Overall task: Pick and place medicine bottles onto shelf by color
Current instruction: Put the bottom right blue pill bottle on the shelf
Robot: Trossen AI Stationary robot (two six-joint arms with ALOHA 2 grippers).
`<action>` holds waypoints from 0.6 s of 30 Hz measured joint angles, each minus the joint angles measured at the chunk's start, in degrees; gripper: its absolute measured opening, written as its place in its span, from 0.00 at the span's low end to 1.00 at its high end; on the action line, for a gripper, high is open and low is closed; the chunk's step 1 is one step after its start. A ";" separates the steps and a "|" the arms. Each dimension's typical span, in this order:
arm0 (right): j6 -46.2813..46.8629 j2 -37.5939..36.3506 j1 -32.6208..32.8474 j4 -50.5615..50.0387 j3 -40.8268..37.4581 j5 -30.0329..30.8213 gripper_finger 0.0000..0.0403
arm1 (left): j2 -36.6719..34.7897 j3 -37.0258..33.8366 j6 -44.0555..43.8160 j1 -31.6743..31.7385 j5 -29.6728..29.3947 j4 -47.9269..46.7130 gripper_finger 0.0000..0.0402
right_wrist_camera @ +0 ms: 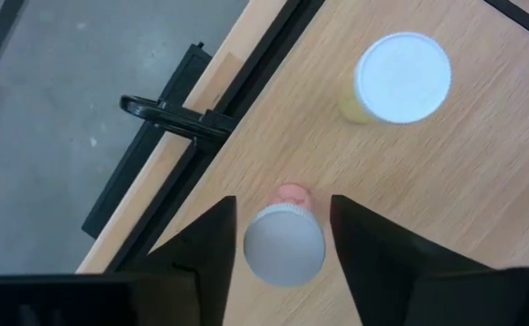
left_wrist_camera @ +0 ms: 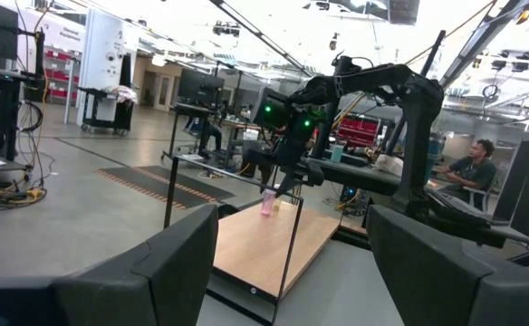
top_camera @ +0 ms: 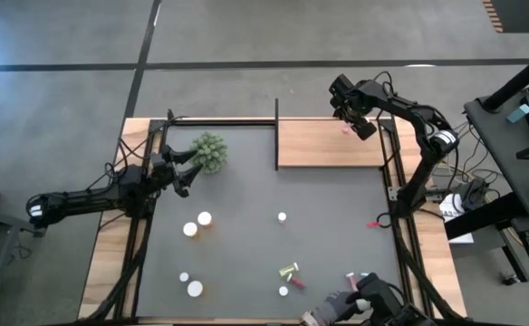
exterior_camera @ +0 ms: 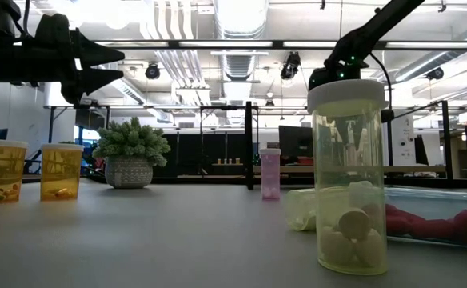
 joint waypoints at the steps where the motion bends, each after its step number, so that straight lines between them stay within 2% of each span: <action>1: -0.09 -0.06 0.00 -0.03 0.00 0.00 0.45 | 0.00 0.00 0.00 0.02 0.00 0.00 0.67; 18: -4.30 -7.04 2.92 -5.51 0.02 -0.49 0.76 | 0.00 0.00 -0.01 0.01 0.00 -0.01 0.67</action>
